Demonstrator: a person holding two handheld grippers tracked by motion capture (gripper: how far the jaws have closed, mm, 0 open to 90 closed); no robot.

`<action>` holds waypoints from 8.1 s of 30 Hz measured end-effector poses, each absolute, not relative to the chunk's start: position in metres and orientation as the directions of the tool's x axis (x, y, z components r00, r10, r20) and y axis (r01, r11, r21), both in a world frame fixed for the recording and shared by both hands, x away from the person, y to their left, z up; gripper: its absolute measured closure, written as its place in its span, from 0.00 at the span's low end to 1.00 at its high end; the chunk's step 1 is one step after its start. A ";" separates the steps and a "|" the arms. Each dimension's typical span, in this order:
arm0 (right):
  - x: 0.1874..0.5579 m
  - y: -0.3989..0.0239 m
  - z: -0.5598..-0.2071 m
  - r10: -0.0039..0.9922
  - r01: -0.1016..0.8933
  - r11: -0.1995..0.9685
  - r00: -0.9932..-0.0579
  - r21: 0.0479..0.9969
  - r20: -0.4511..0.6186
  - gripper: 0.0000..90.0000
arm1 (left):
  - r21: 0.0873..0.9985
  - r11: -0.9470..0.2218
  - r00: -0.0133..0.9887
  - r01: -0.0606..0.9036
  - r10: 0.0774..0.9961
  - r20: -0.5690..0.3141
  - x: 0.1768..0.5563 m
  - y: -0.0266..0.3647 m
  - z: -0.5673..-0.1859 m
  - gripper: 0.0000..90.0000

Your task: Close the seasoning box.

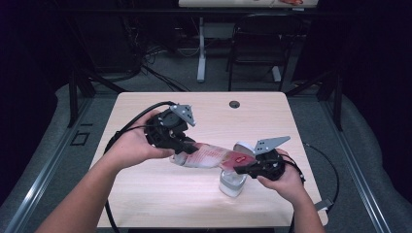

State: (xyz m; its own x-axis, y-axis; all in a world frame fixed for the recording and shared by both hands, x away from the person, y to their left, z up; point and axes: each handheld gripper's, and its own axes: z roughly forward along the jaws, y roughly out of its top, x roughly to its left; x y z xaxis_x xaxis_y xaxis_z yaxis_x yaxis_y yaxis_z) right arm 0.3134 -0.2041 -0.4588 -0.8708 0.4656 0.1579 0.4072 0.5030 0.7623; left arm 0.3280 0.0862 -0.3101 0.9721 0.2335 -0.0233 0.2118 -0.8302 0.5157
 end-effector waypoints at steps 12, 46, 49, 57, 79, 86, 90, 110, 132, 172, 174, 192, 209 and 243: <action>0.313 -0.203 -0.460 0.462 0.411 0.504 -0.871 0.759 0.165 0.98 | 0.514 -0.831 0.972 0.212 0.233 -0.025 0.328 0.086 -0.311 0.88; 0.315 -0.202 -0.463 0.458 0.421 0.522 -0.872 0.742 0.173 0.97 | 0.511 -0.835 0.974 0.204 0.224 -0.023 0.328 0.080 -0.310 0.88; 0.315 -0.203 -0.464 0.460 0.425 0.519 -0.870 0.742 0.177 0.97 | 0.511 -0.835 0.974 0.203 0.223 -0.022 0.328 0.079 -0.310 0.88; 0.316 -0.203 -0.466 0.458 0.425 0.527 -0.871 0.736 0.176 0.97 | 0.512 -0.834 0.974 0.205 0.224 -0.025 0.329 0.078 -0.312 0.88; 0.317 -0.203 -0.467 0.463 0.431 0.519 -0.868 0.738 0.182 0.97 | 0.521 -0.828 0.974 0.208 0.225 -0.030 0.330 0.077 -0.311 0.87; 0.317 -0.204 -0.467 0.461 0.432 0.519 -0.868 0.738 0.184 0.97 | 0.523 -0.827 0.974 0.208 0.225 -0.031 0.331 0.076 -0.311 0.87; 0.317 -0.204 -0.467 0.460 0.433 0.520 -0.868 0.736 0.186 0.97 | 0.523 -0.827 0.974 0.208 0.226 -0.031 0.331 0.076 -0.311 0.87; 0.314 -0.210 -0.465 0.457 0.439 0.517 -0.867 0.734 0.197 0.98 | 0.531 -0.821 0.974 0.208 0.225 -0.034 0.332 0.071 -0.310 0.88; 0.316 -0.204 -0.468 0.462 0.434 0.511 -0.867 0.742 0.188 0.98 | 0.533 -0.822 0.974 0.202 0.224 -0.025 0.331 0.072 -0.307 0.88; 0.312 -0.217 -0.466 0.469 0.445 0.511 -0.861 0.735 0.196 0.98 | 0.536 -0.824 0.980 0.183 0.197 -0.032 0.332 0.062 -0.308 0.88; 0.312 -0.217 -0.467 0.468 0.447 0.512 -0.861 0.734 0.198 0.98 | 0.535 -0.824 0.979 0.188 0.201 -0.034 0.332 0.062 -0.309 0.88; 0.314 -0.218 -0.470 0.467 0.455 0.512 -0.859 0.729 0.209 0.98 | 0.542 -0.820 0.979 0.187 0.200 -0.036 0.333 0.058 -0.309 0.87; 0.315 -0.221 -0.473 0.473 0.468 0.513 -0.854 0.719 0.218 0.98 | 0.546 -0.819 0.981 0.178 0.192 -0.031 0.334 0.051 -0.308 0.86; 0.311 -0.224 -0.469 0.459 0.463 0.524 -0.860 0.715 0.221 0.98 | 0.554 -0.814 0.981 0.177 0.190 -0.034 0.333 0.050 -0.306 0.86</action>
State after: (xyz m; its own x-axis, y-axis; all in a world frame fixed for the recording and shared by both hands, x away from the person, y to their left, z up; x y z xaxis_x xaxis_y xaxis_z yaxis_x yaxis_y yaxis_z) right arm 0.3112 -0.2239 -0.4685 -0.8604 0.4593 0.2208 0.4631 0.5239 0.7149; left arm 0.3330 0.0501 -0.3063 0.9812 0.1899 -0.0339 0.1766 -0.8138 0.5536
